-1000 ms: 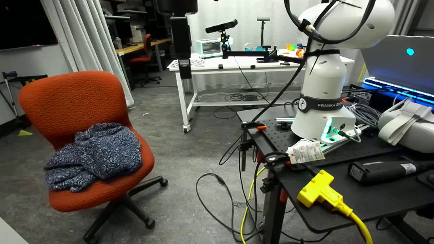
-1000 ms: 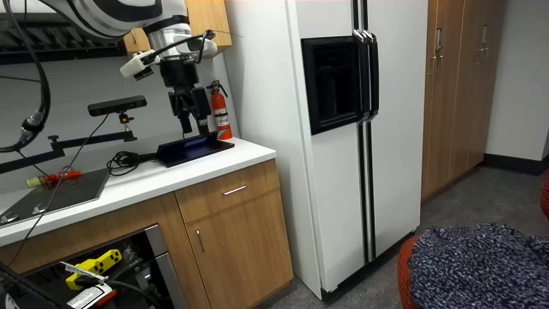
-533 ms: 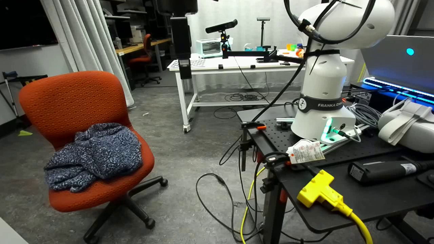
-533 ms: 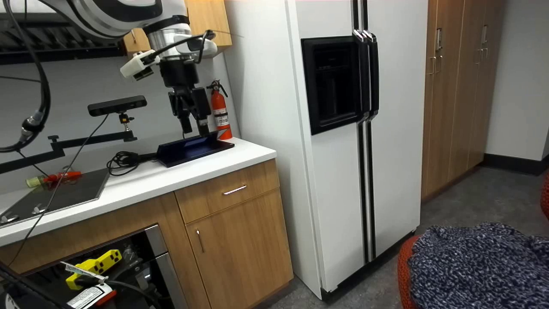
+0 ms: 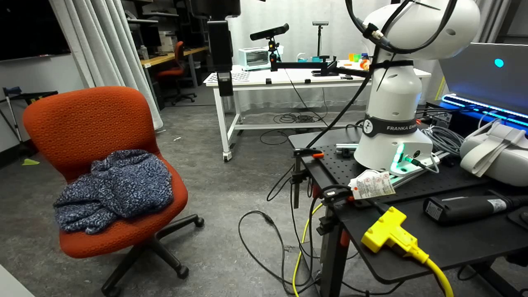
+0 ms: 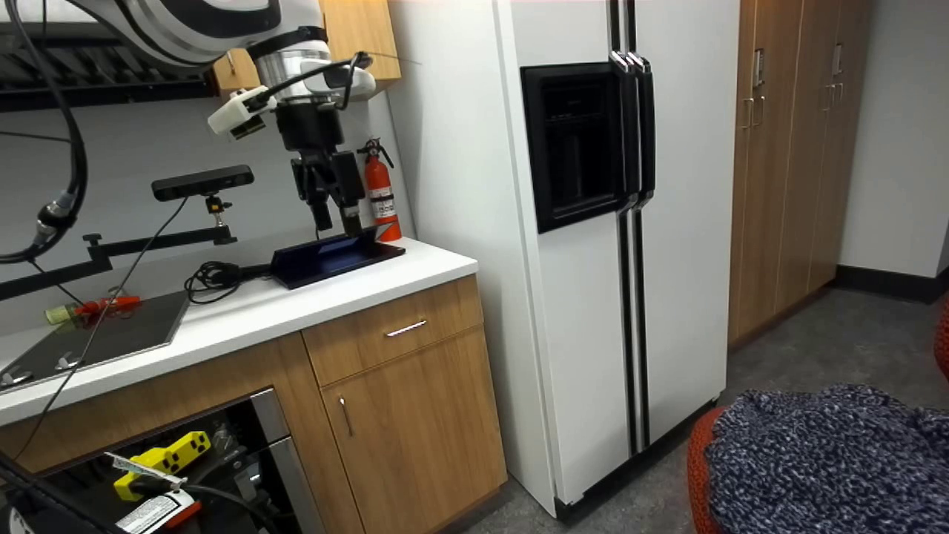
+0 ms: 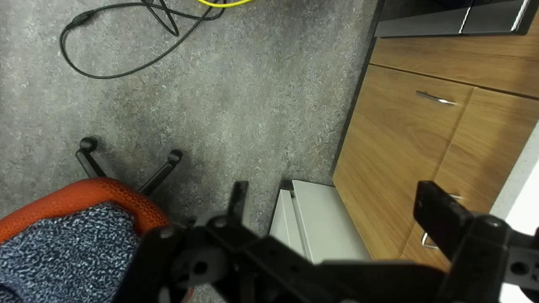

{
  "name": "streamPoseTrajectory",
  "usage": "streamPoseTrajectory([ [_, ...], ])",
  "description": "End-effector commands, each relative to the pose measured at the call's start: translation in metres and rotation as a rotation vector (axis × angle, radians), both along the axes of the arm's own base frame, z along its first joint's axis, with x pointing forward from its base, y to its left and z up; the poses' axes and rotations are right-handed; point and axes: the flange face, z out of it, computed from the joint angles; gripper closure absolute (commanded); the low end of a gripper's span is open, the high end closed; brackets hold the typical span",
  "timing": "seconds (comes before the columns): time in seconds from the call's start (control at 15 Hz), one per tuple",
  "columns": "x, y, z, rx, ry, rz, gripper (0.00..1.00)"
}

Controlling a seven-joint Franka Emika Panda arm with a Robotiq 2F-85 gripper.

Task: Open the top drawer of the bottom cabinet.

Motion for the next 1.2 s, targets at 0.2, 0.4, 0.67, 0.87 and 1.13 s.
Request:
streamPoseTrajectory([
  [0.2,0.0001,-0.0001,0.0004,0.0,0.001,0.0,0.0],
  [0.4,0.0001,-0.0001,0.0004,0.0,0.001,0.0,0.0],
  [0.67,0.0001,-0.0001,0.0004,0.0,0.001,0.0,0.0],
  [0.87,0.0001,-0.0001,0.0004,0.0,0.001,0.0,0.0],
  [1.13,0.0006,-0.0008,0.0,-0.008,-0.001,0.028,0.0],
])
